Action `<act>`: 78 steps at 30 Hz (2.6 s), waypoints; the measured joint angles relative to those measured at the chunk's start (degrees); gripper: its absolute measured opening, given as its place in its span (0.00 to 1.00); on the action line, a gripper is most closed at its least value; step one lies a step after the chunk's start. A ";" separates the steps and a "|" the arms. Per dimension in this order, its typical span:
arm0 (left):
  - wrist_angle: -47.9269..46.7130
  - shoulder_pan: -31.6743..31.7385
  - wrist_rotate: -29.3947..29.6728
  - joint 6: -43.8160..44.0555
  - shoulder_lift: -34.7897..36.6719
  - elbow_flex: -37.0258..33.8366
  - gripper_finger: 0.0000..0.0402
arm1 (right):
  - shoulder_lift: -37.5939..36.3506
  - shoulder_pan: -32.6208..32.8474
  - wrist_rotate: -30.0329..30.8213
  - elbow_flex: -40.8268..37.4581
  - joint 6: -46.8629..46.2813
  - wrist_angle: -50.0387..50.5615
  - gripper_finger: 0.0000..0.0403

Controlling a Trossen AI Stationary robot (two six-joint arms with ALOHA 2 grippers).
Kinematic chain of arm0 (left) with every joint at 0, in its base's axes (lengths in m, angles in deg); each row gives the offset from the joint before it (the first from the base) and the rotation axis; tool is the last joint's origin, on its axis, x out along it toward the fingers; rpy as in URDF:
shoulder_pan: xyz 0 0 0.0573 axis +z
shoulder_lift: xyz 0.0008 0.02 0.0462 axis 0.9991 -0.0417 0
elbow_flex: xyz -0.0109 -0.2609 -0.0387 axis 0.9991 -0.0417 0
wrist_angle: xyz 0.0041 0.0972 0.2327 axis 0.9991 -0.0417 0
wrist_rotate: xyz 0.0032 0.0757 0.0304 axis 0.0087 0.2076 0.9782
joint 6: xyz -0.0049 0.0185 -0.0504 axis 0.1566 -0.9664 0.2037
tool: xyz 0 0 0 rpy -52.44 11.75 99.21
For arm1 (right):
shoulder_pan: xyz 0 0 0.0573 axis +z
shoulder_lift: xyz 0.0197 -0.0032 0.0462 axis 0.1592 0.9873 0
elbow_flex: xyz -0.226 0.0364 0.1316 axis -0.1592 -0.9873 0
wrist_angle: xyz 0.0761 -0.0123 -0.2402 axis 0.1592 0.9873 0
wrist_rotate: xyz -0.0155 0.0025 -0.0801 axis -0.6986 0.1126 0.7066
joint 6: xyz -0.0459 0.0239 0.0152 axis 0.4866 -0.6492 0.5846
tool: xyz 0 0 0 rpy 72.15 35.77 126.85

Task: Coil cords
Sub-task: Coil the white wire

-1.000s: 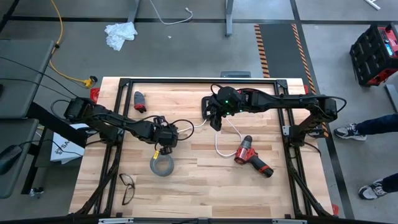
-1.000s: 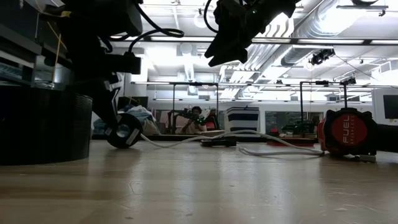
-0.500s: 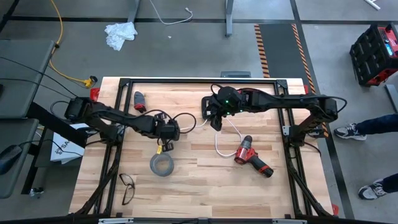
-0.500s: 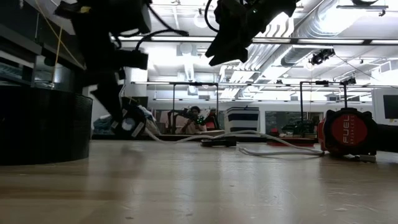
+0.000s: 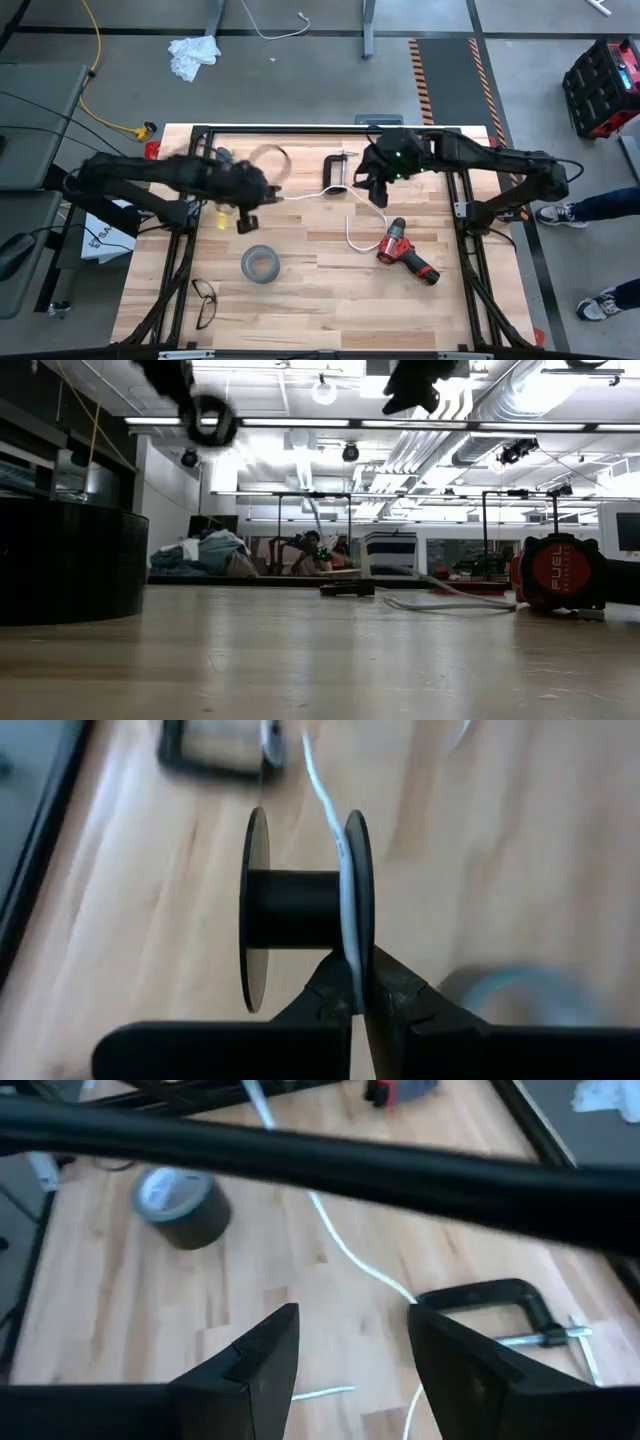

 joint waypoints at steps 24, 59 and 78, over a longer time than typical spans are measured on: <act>30.95 6.39 -10.29 9.40 12.66 8.91 0.00 | 2.88 5.50 17.90 -0.11 -8.53 -29.75 0.42; 60.22 6.22 -15.73 13.95 5.70 8.90 0.00 | 2.66 5.49 7.37 -0.11 -2.55 -44.87 0.42; 68.46 6.31 -19.48 11.52 5.58 8.89 0.00 | 5.52 5.52 3.77 -0.11 -10.74 -59.72 0.42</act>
